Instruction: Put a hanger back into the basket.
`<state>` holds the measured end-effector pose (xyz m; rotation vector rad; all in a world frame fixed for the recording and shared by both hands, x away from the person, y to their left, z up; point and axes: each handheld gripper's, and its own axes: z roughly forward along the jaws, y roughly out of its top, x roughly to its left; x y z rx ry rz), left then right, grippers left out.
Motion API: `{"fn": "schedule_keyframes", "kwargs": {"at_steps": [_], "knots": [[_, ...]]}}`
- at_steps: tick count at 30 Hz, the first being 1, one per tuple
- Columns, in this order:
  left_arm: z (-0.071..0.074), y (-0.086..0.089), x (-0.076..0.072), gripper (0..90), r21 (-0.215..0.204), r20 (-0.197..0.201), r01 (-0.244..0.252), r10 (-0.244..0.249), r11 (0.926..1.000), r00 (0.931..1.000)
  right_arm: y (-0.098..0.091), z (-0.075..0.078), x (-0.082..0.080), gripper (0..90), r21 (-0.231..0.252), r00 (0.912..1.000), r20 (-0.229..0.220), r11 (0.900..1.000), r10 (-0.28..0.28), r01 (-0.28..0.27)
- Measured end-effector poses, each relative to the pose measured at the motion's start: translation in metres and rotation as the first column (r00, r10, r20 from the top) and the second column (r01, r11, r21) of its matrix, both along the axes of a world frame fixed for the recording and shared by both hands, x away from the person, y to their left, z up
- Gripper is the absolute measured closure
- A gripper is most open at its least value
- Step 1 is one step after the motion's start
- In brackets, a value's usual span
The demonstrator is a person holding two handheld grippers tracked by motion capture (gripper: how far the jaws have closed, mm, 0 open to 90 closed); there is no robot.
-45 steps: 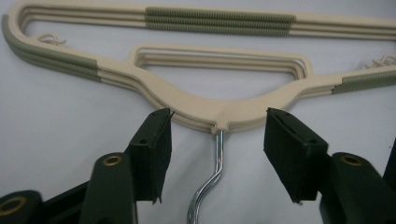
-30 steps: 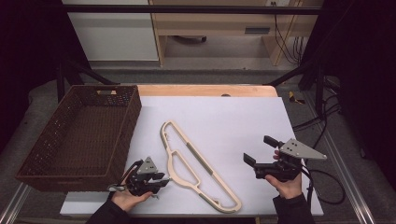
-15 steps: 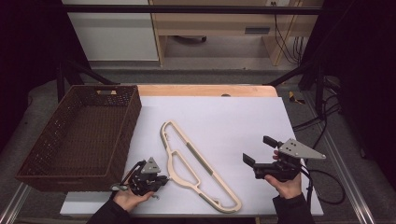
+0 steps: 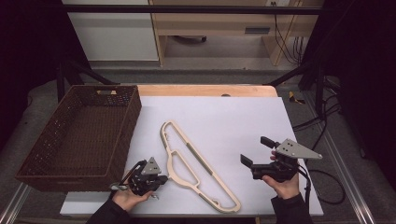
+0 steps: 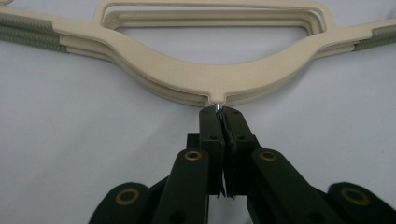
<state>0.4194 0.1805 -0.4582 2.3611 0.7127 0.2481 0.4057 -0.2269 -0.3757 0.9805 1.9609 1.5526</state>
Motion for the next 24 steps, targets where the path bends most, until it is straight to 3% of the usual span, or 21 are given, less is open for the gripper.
{"fn": "schedule_keyframes", "kwargs": {"at_steps": [6,12,13,17,18,24], "knots": [[0.008,-0.002,-0.002,88.4,0.011,0.022,0.01,-0.01,0.9999,0.9997,0.012,-0.003,0.001,5.3,-0.013,0.9997,-0.01,0.9997,0.022,-0.022],[0.015,-0.003,-0.004,88.5,0.002,0.042,0.005,-0.005,1.0,0.9991,0.042,-0.006,0.0,7.0,-0.03,0.996,-0.039,0.9961,0.081,-0.082],[0.016,-0.004,-0.005,88.6,0.01,0.052,0.003,-0.003,0.9999,0.9986,0.054,-0.006,-0.001,7.8,-0.041,0.9936,-0.055,0.9941,0.099,-0.101],[0.018,-0.005,-0.006,88.6,0.024,0.059,0.0,-0.001,0.9997,0.9983,0.075,-0.009,-0.002,9.2,-0.054,0.9874,-0.077,0.9883,0.138,-0.143],[0.018,-0.006,-0.007,88.6,0.027,0.065,-0.003,0.001,0.9996,0.9979,0.089,-0.011,-0.002,9.5,-0.066,0.9822,-0.094,0.9835,0.162,-0.169],[0.024,-0.009,-0.01,88.6,0.046,0.088,-0.003,-0.001,0.9989,0.9961,0.121,-0.014,-0.002,11.9,-0.093,0.9731,-0.117,0.9735,0.198,-0.209]]}}
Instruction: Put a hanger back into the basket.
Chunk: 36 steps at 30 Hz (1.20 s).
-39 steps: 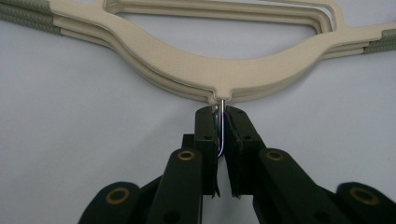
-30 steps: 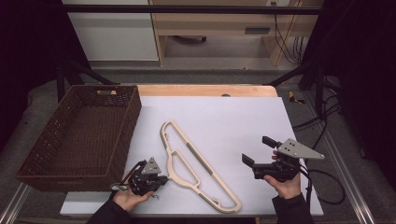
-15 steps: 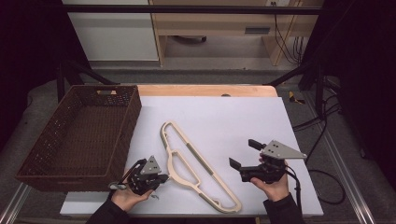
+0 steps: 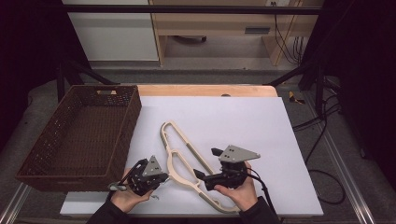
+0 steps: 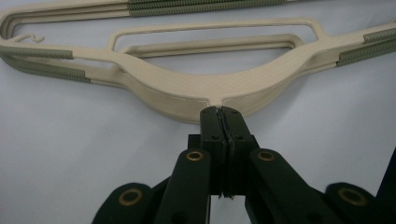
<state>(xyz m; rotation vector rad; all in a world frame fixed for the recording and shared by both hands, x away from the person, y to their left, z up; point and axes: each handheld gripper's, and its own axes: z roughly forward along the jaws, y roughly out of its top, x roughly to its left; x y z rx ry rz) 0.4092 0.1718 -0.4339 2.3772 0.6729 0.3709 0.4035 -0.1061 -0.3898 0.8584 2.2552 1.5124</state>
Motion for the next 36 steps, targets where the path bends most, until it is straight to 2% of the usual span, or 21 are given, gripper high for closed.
{"fn": "schedule_keyframes", "kwargs": {"at_steps": [2,8,12,15,16,17,19,21,27,29,30,31,34,36], "knots": [[0.002,-0.001,-0.001,88.6,0.0,-0.003,-0.005,0.005,1.0,1.0,0.015,-0.005,0.0,15.4,-0.032,0.9999,-0.016,0.9995,0.005,-0.006],[0.005,-0.001,-0.002,88.6,0.0,0.0,-0.009,0.009,1.0,1.0,0.038,-0.023,0.003,21.7,-0.111,0.9981,-0.052,0.9931,0.032,-0.038],[0.008,-0.002,-0.003,88.6,0.013,0.002,-0.01,0.01,0.9999,0.9999,0.054,-0.036,0.004,24.5,-0.171,0.9954,-0.085,0.9836,0.044,-0.059],[0.008,-0.003,-0.004,88.6,0.013,0.001,-0.013,0.012,0.9998,0.9999,0.068,-0.048,0.004,31.4,-0.222,0.994,-0.095,0.9723,0.054,-0.074],[0.008,-0.003,-0.004,88.6,0.013,0.001,-0.013,0.012,0.9998,0.9999,0.068,-0.048,0.004,31.4,-0.222,0.994,-0.095,0.9723,0.054,-0.074],[0.009,-0.003,-0.004,88.6,0.011,-0.003,-0.015,0.015,0.9998,0.9999,0.072,-0.054,0.005,35.7,-0.246,0.993,-0.101,0.9654,0.062,-0.085],[0.009,-0.003,-0.004,88.6,0.008,-0.003,-0.016,0.016,0.9998,0.9999,0.074,-0.057,0.005,36.9,-0.249,0.9918,-0.111,0.9643,0.065,-0.091],[0.009,-0.003,-0.004,88.6,0.008,-0.005,-0.018,0.018,0.9998,0.9998,0.078,-0.063,0.005,43.0,-0.274,0.9887,-0.133,0.9562,0.069,-0.103],[0.01,-0.003,-0.004,88.5,0.012,-0.015,-0.025,0.025,0.9996,0.9996,0.084,-0.071,0.006,54.9,-0.321,0.9858,-0.141,0.938,0.091,-0.132],[0.009,-0.003,-0.004,88.5,0.012,-0.015,-0.025,0.026,0.9996,0.9996,0.085,-0.073,0.006,56.5,-0.323,0.9852,-0.144,0.9366,0.093,-0.136],[0.009,-0.003,-0.004,88.5,0.01,-0.015,-0.026,0.026,0.9996,0.9995,0.086,-0.073,0.005,61.1,-0.329,0.9836,-0.15,0.933,0.1,-0.145],[0.009,-0.003,-0.004,88.5,0.01,-0.017,-0.027,0.027,0.9996,0.9995,0.086,-0.074,0.005,63.6,-0.327,0.9832,-0.152,0.9335,0.101,-0.146],[0.009,-0.003,-0.004,88.5,0.008,-0.02,-0.026,0.026,0.9996,0.9994,0.086,-0.073,0.005,70.5,-0.34,0.9859,-0.133,0.93,0.101,-0.141],[0.009,-0.004,-0.005,88.4,0.01,-0.02,-0.023,0.024,0.9997,0.9995,0.085,-0.073,0.005,71.4,-0.347,0.9859,-0.131,0.9269,0.103,-0.143]]}}
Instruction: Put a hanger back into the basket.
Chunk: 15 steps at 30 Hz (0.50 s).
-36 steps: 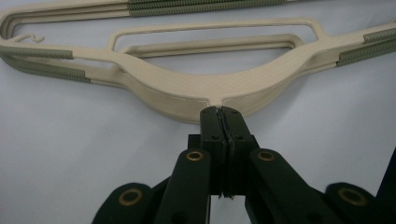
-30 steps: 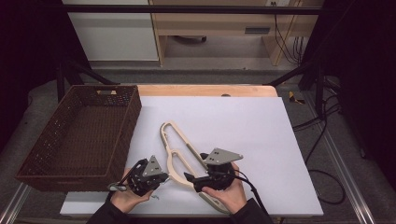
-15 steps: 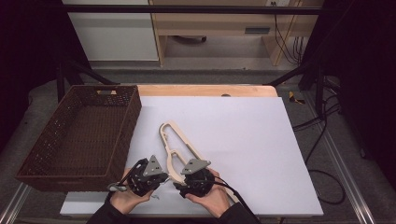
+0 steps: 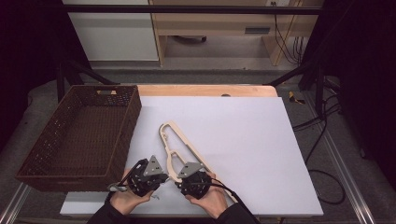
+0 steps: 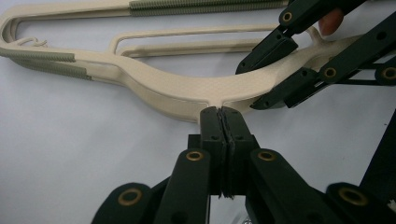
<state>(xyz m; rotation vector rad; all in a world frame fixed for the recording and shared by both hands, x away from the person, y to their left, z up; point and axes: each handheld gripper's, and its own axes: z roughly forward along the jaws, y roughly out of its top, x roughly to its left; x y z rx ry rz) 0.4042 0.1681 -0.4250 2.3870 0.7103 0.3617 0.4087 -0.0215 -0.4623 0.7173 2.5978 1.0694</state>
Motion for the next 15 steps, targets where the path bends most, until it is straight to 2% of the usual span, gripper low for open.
{"fn": "schedule_keyframes", "kwargs": {"at_steps": [4,7,8,9,10,12,13,14,15], "knots": [[0.0,0.0,0.0,87.5,0.008,0.003,0.002,-0.002,1.0,1.0,0.001,0.0,-0.002,72.3,-0.005,1.0,0.007,1.0,0.007,-0.007],[0.007,0.006,0.0,78.9,-0.037,0.015,-0.018,0.019,0.9991,0.9997,-0.001,0.002,-0.002,72.7,-0.007,0.9992,0.028,0.9996,0.029,-0.028],[0.01,0.008,-0.001,74.8,-0.066,0.022,-0.025,0.027,0.9975,0.9994,-0.001,0.002,-0.002,72.8,-0.003,0.9993,0.03,0.9998,0.02,-0.02],[0.01,0.008,-0.001,69.0,-0.066,0.022,-0.025,0.027,0.9975,0.9994,-0.001,0.002,-0.002,72.8,-0.003,0.9993,0.03,0.9998,0.02,-0.02],[0.013,0.011,-0.001,69.0,-0.099,0.031,-0.037,0.04,0.9944,0.9987,-0.002,0.003,-0.002,73.0,-0.006,0.9991,0.031,0.9996,0.029,-0.029],[0.022,0.017,-0.002,58.6,-0.174,0.048,-0.056,0.066,0.9832,0.9967,-0.004,0.005,-0.002,73.3,0.0,0.9991,0.035,0.9997,0.026,-0.026],[0.031,0.026,-0.004,47.7,-0.251,0.073,-0.077,0.099,0.9649,0.9924,-0.006,0.008,-0.002,73.6,0.01,0.9985,0.044,0.9994,0.034,-0.035],[0.031,0.026,-0.004,43.1,-0.251,0.073,-0.077,0.099,0.9649,0.9924,-0.006,0.008,-0.002,73.6,0.01,0.9985,0.044,0.9994,0.034,-0.035],[0.036,0.03,-0.005,43.1,-0.292,0.081,-0.085,0.113,0.9526,0.9903,-0.007,0.009,-0.002,73.7,0.017,0.9986,0.045,0.9994,0.028,-0.029]]}}
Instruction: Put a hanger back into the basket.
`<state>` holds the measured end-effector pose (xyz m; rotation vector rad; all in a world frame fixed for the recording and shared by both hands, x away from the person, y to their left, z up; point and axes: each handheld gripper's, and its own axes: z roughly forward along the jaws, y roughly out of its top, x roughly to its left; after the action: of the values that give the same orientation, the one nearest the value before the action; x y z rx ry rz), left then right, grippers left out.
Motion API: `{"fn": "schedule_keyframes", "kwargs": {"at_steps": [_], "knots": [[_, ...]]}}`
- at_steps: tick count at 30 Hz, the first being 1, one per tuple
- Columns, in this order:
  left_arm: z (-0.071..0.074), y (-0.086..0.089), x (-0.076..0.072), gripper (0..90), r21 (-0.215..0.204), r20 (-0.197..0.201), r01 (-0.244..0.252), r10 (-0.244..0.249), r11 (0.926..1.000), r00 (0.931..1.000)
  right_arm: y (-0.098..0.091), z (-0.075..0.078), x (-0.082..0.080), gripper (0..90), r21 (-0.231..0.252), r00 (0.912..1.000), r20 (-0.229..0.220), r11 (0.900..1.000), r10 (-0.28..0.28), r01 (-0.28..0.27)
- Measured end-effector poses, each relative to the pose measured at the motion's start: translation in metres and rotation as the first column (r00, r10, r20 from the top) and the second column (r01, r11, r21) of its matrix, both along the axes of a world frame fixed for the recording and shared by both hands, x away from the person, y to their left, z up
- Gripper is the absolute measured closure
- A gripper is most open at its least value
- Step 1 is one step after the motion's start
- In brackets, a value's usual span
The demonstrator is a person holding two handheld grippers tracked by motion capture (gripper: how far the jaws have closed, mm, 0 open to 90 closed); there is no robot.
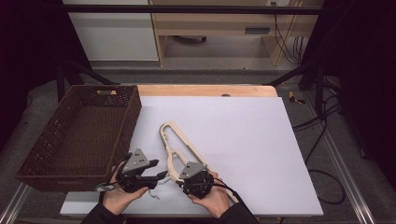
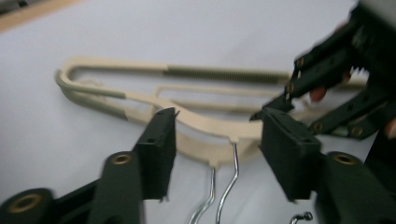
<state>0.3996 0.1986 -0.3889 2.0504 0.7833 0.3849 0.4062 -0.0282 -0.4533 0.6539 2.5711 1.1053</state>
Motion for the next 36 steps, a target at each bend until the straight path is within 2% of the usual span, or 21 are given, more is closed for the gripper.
{"fn": "schedule_keyframes", "kwargs": {"at_steps": [2,5,6,9,15,17,21,25,26,27,28,29,30,31,33,34,35,36], "knots": [[0.009,0.01,-0.001,35.5,-0.064,0.022,-0.02,0.022,0.9978,0.9995,-0.002,0.004,0.0,74.2,0.005,1.0,0.009,1.0,0.001,-0.001],[0.019,0.023,-0.002,28.2,-0.143,0.045,-0.049,0.056,0.9885,0.9974,-0.007,0.01,0.0,74.7,0.015,0.9998,0.02,0.9999,-0.001,0.001],[0.022,0.027,-0.002,24.4,-0.156,0.055,-0.056,0.066,0.9861,0.9964,-0.01,0.013,0.0,75.1,0.023,0.9997,0.022,0.9997,-0.012,0.012],[0.026,0.034,-0.003,21.7,-0.178,0.08,-0.076,0.091,0.9812,0.9926,-0.016,0.02,0.001,75.8,0.034,0.9994,0.033,0.9993,-0.015,0.013],[0.024,0.034,-0.001,18.1,-0.166,0.093,-0.087,0.104,0.9823,0.9903,-0.029,0.031,0.004,77.7,0.041,0.9967,0.06,0.9977,-0.056,0.054],[0.022,0.033,-0.001,17.9,-0.153,0.1,-0.089,0.105,0.9843,0.9894,-0.039,0.036,0.006,79.2,0.033,0.9917,0.09,0.9954,-0.092,0.089],[0.021,0.031,-0.001,17.8,-0.141,0.112,-0.087,0.103,0.9862,0.9884,-0.049,0.042,0.009,80.9,0.049,0.9852,0.106,0.9903,-0.135,0.13],[0.02,0.03,-0.001,17.8,-0.134,0.119,-0.089,0.105,0.9871,0.9874,-0.068,0.052,0.013,86.5,0.066,0.9597,0.175,0.9751,-0.22,0.212],[0.02,0.03,-0.001,17.8,-0.132,0.121,-0.088,0.104,0.9873,0.9872,-0.068,0.052,0.013,86.5,0.066,0.9597,0.175,0.9751,-0.22,0.212],[0.02,0.03,-0.001,17.8,-0.13,0.124,-0.086,0.102,0.9878,0.9871,-0.072,0.053,0.014,86.6,0.068,0.9532,0.189,0.9715,-0.236,0.227],[0.019,0.028,-0.001,17.8,-0.122,0.125,-0.082,0.098,0.9891,0.9874,-0.081,0.055,0.017,86.7,0.118,0.9521,0.162,0.9631,-0.259,0.242],[0.019,0.028,-0.001,17.8,-0.122,0.125,-0.082,0.098,0.9891,0.9874,-0.081,0.055,0.017,86.7,0.118,0.9521,0.162,0.9631,-0.259,0.242],[0.019,0.028,-0.001,17.8,-0.12,0.129,-0.08,0.095,0.9896,0.9871,-0.088,0.055,0.02,86.8,0.114,0.9475,0.172,0.9608,-0.269,0.253],[0.019,0.027,-0.001,17.8,-0.114,0.132,-0.075,0.09,0.9906,0.9872,-0.088,0.055,0.02,86.8,0.114,0.9475,0.172,0.9608,-0.269,0.253],[0.019,0.025,-0.002,17.3,-0.097,0.138,-0.064,0.077,0.9932,0.9875,-0.095,0.057,0.022,86.8,0.149,0.9577,0.144,0.9622,-0.249,0.228],[0.019,0.022,-0.004,17.4,-0.08,0.143,-0.048,0.059,0.9957,0.988,-0.097,0.06,0.021,86.8,0.168,0.9658,0.127,0.9645,-0.226,0.204],[0.019,0.022,-0.004,17.4,-0.08,0.143,-0.048,0.059,0.9957,0.988,-0.097,0.06,0.021,86.8,0.168,0.9658,0.127,0.9645,-0.226,0.204],[0.02,0.02,-0.004,18.0,-0.072,0.144,-0.04,0.05,0.9966,0.9883,-0.096,0.065,0.018,86.7,0.204,0.9789,0.103,0.967,-0.176,0.153]]}}
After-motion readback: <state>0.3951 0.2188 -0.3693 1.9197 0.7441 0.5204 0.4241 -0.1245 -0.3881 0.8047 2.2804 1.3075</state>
